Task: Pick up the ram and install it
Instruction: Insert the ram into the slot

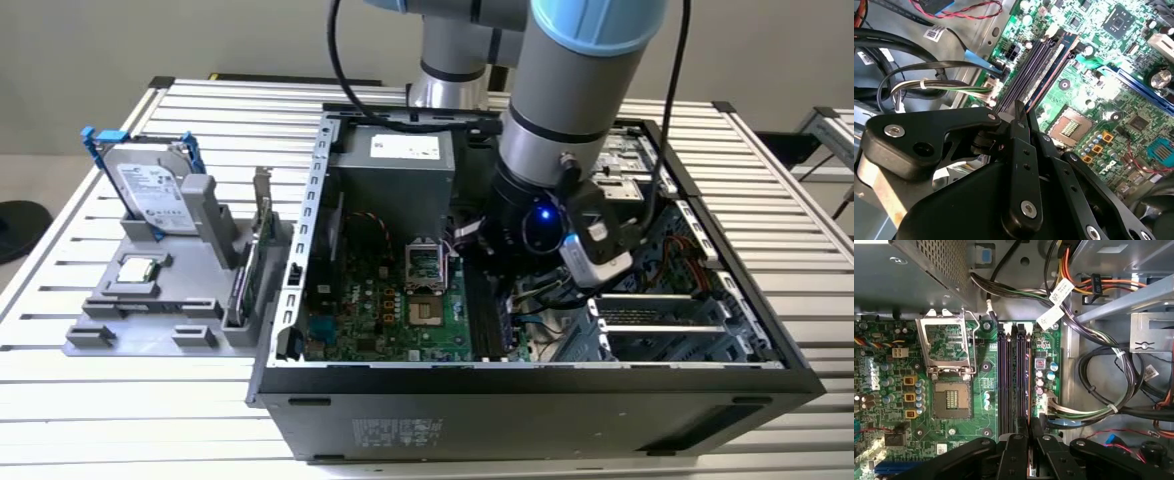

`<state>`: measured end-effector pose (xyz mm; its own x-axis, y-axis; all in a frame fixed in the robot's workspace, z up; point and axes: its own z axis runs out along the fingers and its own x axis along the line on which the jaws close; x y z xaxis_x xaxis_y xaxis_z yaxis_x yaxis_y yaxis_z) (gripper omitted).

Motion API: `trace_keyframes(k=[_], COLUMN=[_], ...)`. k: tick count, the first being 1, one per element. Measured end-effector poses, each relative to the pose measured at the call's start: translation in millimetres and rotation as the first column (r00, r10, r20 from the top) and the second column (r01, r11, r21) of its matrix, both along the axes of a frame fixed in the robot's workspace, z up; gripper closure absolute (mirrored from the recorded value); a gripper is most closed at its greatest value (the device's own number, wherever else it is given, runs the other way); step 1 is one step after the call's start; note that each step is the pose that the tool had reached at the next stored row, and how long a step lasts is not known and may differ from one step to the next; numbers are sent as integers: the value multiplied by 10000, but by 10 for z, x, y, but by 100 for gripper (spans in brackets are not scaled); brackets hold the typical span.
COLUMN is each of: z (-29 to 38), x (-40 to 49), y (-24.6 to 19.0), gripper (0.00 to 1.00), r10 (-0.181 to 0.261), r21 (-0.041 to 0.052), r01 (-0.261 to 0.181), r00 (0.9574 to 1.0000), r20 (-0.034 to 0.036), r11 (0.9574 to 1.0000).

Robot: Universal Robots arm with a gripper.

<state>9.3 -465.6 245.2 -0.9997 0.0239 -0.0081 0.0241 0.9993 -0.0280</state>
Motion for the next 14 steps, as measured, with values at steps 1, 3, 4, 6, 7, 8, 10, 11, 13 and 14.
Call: trace_keyframes(k=[1, 3, 4, 6, 7, 8, 10, 11, 13, 14], z=[-10, -31, -42, -60, -68, -73, -84, -92, -104, -109], x=[1, 2, 2, 4, 5, 6, 10, 12, 19, 24], y=[3, 8, 11, 18, 22, 25, 34, 37, 43, 46], gripper=[100, 100, 100, 100, 100, 100, 100, 100, 100, 100], r10=[14, 39, 51, 76, 89, 99, 119, 129, 147, 156], r21=[-1, 0, 1, 1, 1, 0, 2, 4, 3, 3], r01=[-14, -39, -51, -76, -89, -99, -119, -129, -147, -156], r00=[10000, 10000, 10000, 10000, 10000, 10000, 9999, 9999, 9999, 9999], r20=[0, 0, 0, 1, 1, 0, 1, 1, 1, 1], r11=[10000, 10000, 10000, 10000, 10000, 10000, 9999, 9999, 9999, 9999])
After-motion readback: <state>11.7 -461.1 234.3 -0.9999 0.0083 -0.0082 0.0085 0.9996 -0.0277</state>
